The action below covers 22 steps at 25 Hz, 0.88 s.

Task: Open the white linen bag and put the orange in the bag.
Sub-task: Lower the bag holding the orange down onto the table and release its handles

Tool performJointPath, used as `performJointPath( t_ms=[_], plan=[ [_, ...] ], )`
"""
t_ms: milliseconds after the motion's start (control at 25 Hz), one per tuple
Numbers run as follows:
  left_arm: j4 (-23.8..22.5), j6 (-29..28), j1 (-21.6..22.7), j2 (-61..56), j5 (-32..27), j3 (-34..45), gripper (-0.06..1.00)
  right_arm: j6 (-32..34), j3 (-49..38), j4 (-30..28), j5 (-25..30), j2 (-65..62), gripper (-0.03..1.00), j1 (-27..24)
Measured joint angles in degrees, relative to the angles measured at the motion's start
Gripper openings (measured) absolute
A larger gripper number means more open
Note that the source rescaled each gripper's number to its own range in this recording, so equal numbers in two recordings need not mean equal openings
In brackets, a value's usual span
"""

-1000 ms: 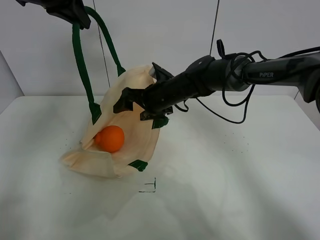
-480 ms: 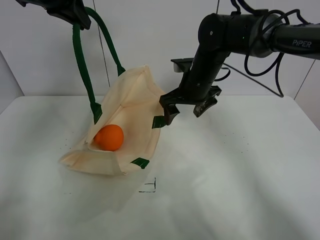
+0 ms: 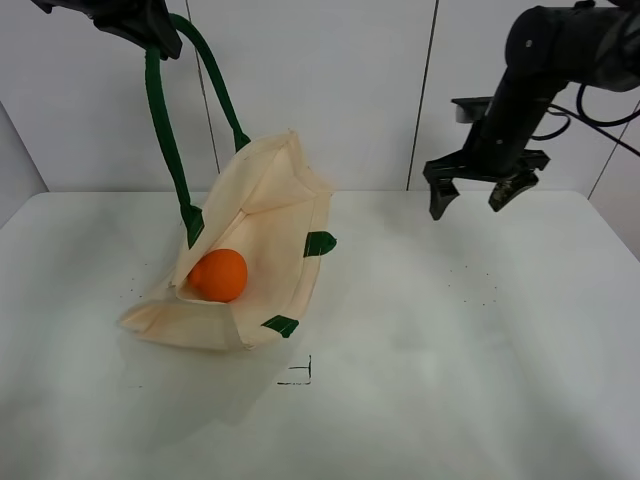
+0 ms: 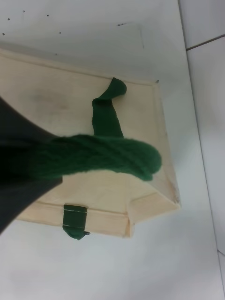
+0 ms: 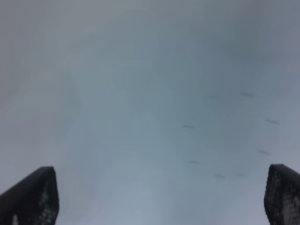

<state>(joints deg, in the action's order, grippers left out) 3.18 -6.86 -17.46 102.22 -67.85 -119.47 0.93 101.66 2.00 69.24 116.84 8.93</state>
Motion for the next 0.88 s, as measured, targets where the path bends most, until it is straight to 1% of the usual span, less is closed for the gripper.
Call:
performJointPath(
  t_ms=[80, 200, 400, 520, 680, 880],
  plan=[
    [0.0, 0.0, 0.0, 0.0, 0.0, 0.0, 0.00, -0.2, 0.0, -0.3, 0.1, 0.0, 1.00, -3.2],
    [0.0, 0.0, 0.0, 0.0, 0.0, 0.0, 0.00, -0.3, 0.0, -0.6, 0.3, 0.0, 1.00, -6.2],
    [0.0, 0.0, 0.0, 0.0, 0.0, 0.0, 0.00, -0.9, -0.1, -0.8, 0.4, -0.2, 1.00, -6.7],
    [0.0, 0.0, 0.0, 0.0, 0.0, 0.0, 0.00, -0.9, -2.9, -0.9, 0.3, -2.6, 1.00, -6.7],
    [0.0, 0.0, 0.0, 0.0, 0.0, 0.0, 0.00, -0.9, -11.6, -1.5, 0.3, -9.9, 1.00, -6.7],
    [0.0, 0.2, 0.0, 0.0, 0.0, 0.0, 0.00, -1.8, -27.5, -1.5, 0.3, -24.7, 1.00, -6.7]
  ],
)
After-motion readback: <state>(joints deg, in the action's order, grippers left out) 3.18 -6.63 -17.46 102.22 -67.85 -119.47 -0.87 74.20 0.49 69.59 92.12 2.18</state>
